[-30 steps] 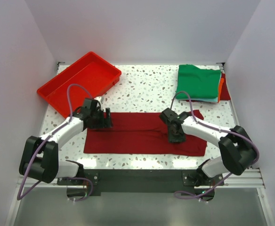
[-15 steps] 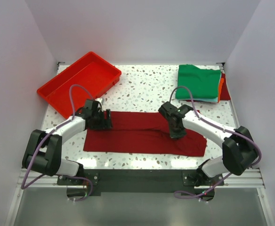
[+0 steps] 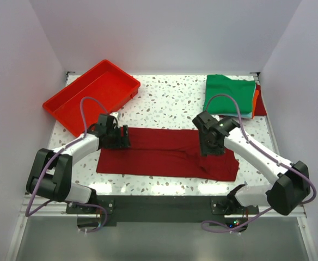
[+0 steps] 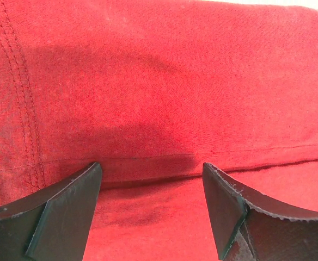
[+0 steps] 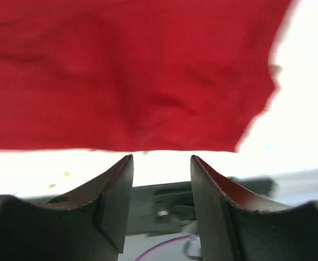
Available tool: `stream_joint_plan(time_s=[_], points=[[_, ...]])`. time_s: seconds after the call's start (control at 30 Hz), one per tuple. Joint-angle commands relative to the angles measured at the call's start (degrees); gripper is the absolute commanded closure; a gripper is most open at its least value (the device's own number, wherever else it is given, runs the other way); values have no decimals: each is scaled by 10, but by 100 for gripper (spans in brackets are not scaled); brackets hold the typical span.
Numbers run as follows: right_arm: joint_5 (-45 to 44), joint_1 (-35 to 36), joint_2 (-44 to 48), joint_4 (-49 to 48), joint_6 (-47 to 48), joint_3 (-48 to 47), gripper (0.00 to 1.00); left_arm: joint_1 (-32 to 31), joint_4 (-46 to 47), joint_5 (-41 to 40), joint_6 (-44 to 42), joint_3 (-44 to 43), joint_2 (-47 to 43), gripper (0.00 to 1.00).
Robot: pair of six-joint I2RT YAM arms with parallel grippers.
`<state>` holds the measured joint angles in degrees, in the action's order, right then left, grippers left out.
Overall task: Fold and stack the t-shirts
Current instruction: Fold the tshirt
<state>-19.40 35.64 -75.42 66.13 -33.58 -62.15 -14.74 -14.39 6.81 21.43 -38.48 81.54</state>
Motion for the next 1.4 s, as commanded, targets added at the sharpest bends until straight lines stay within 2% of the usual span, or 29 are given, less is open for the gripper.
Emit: stream_joint_plan(time_s=[0.0,0.1,0.27,0.43,0.67,1.13,1.37], points=[[174,7,36,-99,47,-11,51,6,-16,-10,-10,12,27,20],[241,25,27,-151,53,10,52,5,-16,-8,-10,13,28,20],[234,57,-40,-194,62,38,52,5,-17,-9,-11,13,30,20],[175,57,-97,-204,55,50,52,5,-19,-9,-12,14,27,20],[86,38,-117,-184,41,61,52,6,-19,-11,-12,13,29,20],[78,7,-116,-218,45,132,56,5,-20,-12,-14,12,30,20],[61,7,-119,-227,45,125,69,6,-20,-10,-14,12,33,20]])
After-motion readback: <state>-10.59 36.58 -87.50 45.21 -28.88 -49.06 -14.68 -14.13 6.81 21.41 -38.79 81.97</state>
